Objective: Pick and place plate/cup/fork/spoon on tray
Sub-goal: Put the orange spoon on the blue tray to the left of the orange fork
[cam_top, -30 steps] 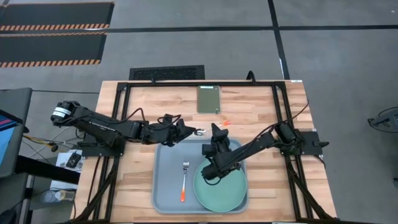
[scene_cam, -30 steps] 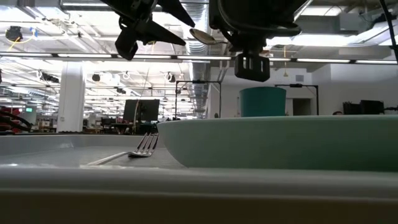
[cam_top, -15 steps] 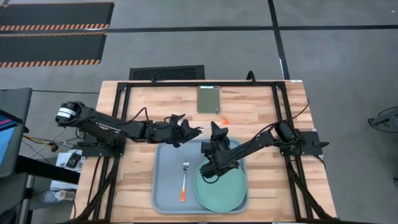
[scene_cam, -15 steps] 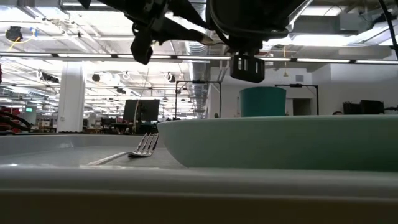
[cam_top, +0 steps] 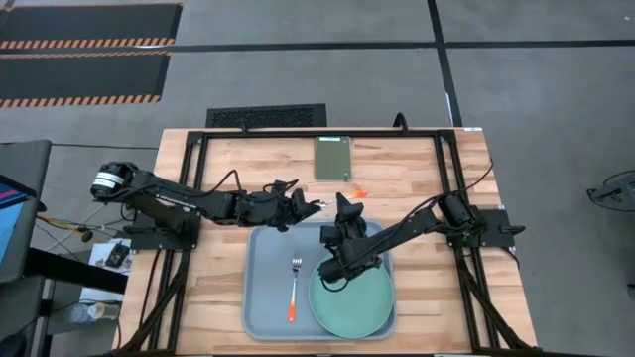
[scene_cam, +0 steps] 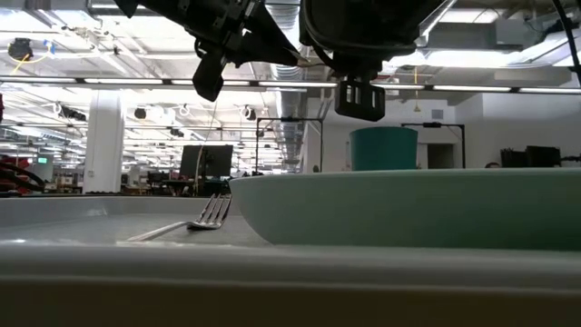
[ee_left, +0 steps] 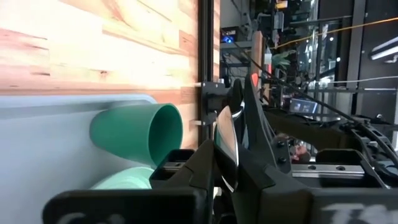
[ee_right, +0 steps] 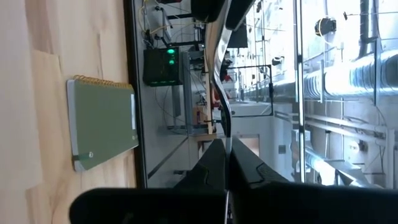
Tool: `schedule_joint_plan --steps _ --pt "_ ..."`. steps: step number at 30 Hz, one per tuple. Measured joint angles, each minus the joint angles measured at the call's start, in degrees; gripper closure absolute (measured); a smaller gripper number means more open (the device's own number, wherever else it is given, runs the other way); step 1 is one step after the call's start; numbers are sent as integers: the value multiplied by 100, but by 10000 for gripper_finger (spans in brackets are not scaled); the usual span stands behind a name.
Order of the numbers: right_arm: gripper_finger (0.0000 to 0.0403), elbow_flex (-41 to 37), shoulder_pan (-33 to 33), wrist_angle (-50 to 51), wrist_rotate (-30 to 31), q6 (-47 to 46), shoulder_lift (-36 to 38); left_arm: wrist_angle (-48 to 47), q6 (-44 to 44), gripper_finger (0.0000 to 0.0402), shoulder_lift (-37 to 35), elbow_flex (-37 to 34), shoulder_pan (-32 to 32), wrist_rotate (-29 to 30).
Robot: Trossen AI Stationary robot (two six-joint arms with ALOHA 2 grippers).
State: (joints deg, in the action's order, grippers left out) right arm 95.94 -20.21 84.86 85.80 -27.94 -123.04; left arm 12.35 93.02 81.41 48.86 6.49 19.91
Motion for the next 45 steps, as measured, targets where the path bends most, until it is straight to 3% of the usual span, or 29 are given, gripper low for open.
schedule_joint_plan --steps 10,15,20,38,45 --pt "394 0 0 4 -40 15 0 -39 -379 381 -2 0 -93 -40" --pt "394 0 -11 0 -40 -2 0 -1 -1033 382 -2 -2 -104 -200" --pt "383 0 -4 4 -20 -4 0 -5 -1012 397 -2 -11 -104 -130" --pt "227 7 -267 -15 -247 -962 11 -27 -1237 401 -236 -15 -264 -22" --pt "202 0 -697 0 -604 -1499 11 -333 -1942 401 -271 0 -573 -973"
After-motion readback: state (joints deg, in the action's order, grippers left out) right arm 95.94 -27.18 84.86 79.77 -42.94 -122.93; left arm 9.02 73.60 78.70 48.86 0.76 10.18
